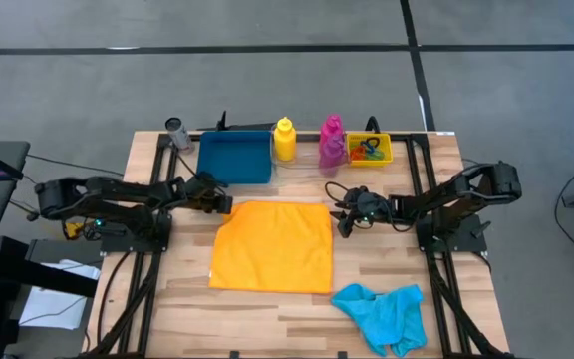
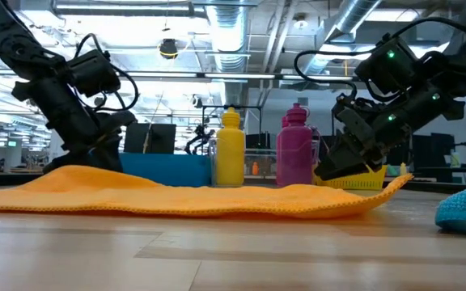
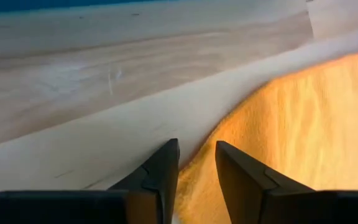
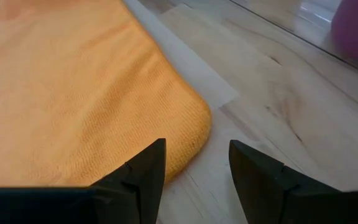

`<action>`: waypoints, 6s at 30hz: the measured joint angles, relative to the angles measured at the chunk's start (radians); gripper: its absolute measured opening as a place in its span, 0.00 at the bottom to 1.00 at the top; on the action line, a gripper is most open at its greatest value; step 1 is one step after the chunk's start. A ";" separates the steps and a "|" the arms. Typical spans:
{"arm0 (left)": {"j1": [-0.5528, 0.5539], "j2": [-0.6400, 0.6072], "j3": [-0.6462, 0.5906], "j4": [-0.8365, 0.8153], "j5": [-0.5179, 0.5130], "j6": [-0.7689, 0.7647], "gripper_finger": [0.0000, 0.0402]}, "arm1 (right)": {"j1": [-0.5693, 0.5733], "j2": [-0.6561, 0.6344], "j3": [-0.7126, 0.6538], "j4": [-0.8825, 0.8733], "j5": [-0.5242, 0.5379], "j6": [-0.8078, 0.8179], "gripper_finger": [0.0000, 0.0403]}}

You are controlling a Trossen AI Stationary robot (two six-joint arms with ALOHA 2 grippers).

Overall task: Pick & Place Sports Items
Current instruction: Fold the orange towel

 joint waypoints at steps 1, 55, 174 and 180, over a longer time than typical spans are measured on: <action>0.006 -0.011 0.000 -0.003 0.003 0.014 0.27 | 0.000 0.000 0.000 0.000 0.000 0.000 0.42; 0.036 -0.066 0.003 -0.081 -0.030 0.097 0.31 | 0.000 0.000 0.000 0.002 0.022 0.000 0.42; 0.036 0.053 0.003 0.049 -0.035 0.147 0.02 | -0.056 0.243 0.077 0.188 -0.120 0.241 0.42; 0.036 0.053 0.003 0.049 -0.034 0.147 0.01 | -0.061 0.243 0.077 0.186 -0.115 0.241 0.42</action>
